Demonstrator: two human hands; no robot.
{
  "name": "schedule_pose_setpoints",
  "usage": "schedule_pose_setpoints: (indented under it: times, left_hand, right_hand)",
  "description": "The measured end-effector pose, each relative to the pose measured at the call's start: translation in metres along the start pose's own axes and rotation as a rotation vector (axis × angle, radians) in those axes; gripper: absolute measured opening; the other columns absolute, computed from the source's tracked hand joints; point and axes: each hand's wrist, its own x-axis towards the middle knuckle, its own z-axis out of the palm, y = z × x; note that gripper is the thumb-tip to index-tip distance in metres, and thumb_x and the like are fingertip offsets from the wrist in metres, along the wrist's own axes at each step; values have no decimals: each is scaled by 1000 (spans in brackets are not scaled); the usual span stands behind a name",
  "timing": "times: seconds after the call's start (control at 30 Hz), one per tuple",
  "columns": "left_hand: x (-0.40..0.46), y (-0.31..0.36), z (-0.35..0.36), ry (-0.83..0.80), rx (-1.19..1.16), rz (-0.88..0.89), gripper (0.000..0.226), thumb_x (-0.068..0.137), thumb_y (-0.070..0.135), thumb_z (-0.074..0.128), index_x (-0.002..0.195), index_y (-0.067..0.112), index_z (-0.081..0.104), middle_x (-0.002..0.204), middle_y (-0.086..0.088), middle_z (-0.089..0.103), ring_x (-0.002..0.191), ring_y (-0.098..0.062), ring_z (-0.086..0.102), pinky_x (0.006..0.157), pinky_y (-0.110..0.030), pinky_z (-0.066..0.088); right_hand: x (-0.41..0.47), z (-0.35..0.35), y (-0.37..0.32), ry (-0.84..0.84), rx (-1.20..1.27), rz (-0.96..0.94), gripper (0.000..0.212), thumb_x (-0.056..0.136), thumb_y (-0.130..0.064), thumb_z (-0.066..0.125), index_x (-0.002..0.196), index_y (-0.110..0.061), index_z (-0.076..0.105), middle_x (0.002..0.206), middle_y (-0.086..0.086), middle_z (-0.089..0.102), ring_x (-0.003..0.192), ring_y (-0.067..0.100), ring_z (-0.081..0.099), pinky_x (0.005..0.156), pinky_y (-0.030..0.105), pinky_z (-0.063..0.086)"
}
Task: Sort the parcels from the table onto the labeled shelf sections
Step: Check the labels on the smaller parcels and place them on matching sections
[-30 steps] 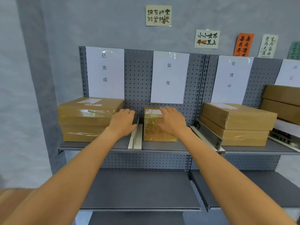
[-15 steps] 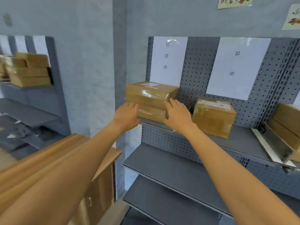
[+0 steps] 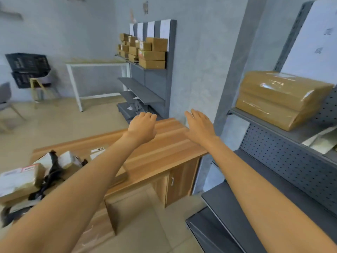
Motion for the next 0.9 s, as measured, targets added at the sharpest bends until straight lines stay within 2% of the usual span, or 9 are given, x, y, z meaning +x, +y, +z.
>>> schedule_pose_setpoints:
  times: [0.23, 0.4, 0.63, 0.77, 0.9]
  left_hand:
    - [-52, -101, 16, -82, 10, -257, 47, 93, 23, 53, 136, 8, 42, 139, -11, 46, 130, -30, 40, 99, -39, 41]
    - [-73, -162, 30, -107, 4, -367, 47, 92, 22, 53, 135, 9, 42, 139, -9, 46, 130, -29, 40, 97, -39, 42]
    - [-78, -231, 60, -146, 16, -454, 48, 92, 23, 53, 137, 10, 41, 139, -8, 47, 130, -28, 41, 99, -38, 40]
    - [-76, -263, 76, -178, 20, -478, 50, 94, 25, 52, 139, 9, 39, 141, -9, 45, 132, -28, 39, 100, -37, 39]
    - [-77, -292, 93, -219, -9, -512, 50, 94, 26, 54, 138, 9, 39, 142, -8, 44, 133, -27, 36, 97, -37, 41]
  right_hand:
    - [40, 33, -96, -60, 60, -177, 71, 89, -24, 58, 150, -13, 24, 156, 11, 24, 143, 27, 23, 116, 41, 23]
    - [69, 62, -156, -74, 71, -267, 72, 87, -28, 63, 148, -13, 28, 155, 10, 27, 142, 26, 26, 115, 40, 25]
    - [112, 99, -222, -134, 92, -330, 73, 90, -29, 61, 151, -16, 24, 158, 9, 22, 145, 24, 21, 115, 39, 24]
    - [136, 120, -253, -155, 113, -358, 70, 89, -27, 62, 149, -14, 27, 153, 9, 31, 140, 25, 30, 111, 37, 31]
    - [160, 140, -284, -184, 138, -380, 75, 89, -27, 63, 151, -14, 24, 157, 12, 24, 144, 26, 24, 117, 38, 24]
